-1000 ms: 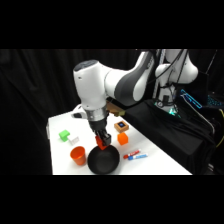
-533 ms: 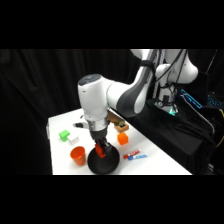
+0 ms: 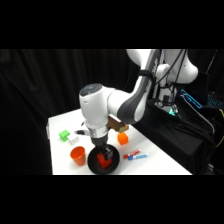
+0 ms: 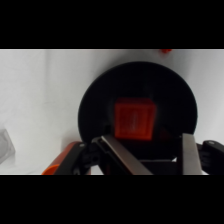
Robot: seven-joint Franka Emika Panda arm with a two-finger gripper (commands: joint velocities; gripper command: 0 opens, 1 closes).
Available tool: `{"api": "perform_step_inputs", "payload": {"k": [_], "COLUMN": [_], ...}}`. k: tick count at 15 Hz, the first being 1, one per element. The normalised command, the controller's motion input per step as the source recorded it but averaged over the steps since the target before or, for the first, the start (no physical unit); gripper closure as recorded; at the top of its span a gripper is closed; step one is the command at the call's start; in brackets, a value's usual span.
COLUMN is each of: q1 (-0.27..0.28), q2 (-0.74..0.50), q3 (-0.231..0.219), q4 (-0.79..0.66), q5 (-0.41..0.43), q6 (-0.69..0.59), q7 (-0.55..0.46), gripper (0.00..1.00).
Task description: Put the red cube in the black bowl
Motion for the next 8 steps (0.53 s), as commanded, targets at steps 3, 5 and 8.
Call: {"api": "perform_step_inputs", "payload": {"k": [3,5,8], "q1": [0.021,0.044,0.045], "q2": [0.02,-0.1,-0.25], "q3": [0.0,-0.014,-0.006], "q4": [0.11,0.08,0.04], "q5": [-0.061,-0.072,-0.064], "q6": [-0.02,-0.25,-0.45], "q7": [0.02,0.06,0.08], "gripper": [0.0,0.0,0.0]}}
